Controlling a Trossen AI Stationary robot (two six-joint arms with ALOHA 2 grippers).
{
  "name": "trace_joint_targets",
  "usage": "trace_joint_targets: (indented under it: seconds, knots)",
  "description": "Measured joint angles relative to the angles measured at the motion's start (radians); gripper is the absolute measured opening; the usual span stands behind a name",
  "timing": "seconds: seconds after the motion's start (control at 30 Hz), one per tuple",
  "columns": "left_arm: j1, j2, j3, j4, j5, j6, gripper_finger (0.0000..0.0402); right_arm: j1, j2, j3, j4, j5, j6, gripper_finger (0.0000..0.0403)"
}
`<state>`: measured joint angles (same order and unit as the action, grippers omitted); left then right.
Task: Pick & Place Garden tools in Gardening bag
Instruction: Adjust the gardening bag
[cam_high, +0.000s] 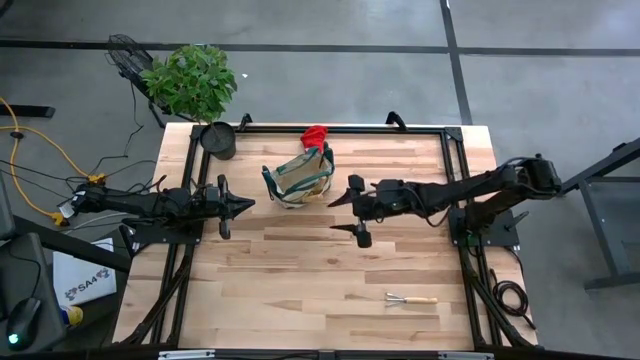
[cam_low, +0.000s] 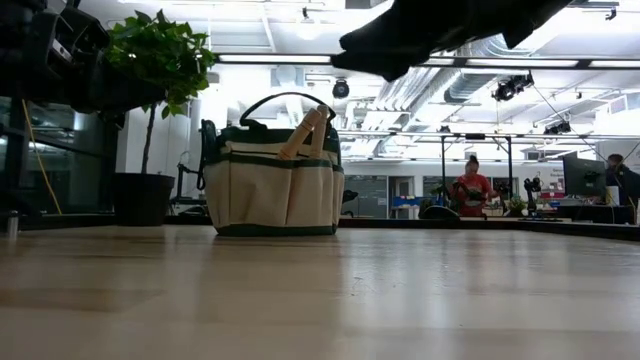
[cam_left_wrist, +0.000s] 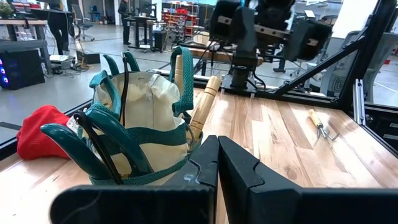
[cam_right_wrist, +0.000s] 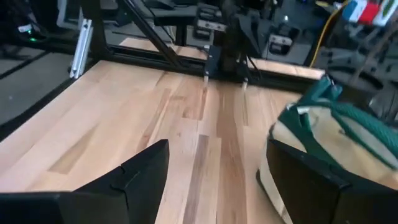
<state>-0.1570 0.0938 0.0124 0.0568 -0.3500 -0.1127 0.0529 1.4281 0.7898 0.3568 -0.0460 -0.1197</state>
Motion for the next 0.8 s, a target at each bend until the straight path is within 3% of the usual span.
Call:
trace_joint_targets:
  seconds: [0.3, 0.6, 0.8]
  knots:
    - [0.0, 0.0, 0.0, 0.0, 0.0, 0.0, 0.0003, 0.061, 0.039, 0.0, 0.045, 0.127, -0.062, 0.0262]
    - [0.0, 0.0, 0.0, 0.0, 0.0, 0.0, 0.0003, 0.065, 0.152, 0.001, 0.224, 0.174, -0.015, 0.0262]
    - [0.0, 0.0, 0.0, 0.001, 0.0, 0.0, 0.0003, 0.065, 0.211, 0.076, 0.168, 0.17, -0.017, 0.0262]
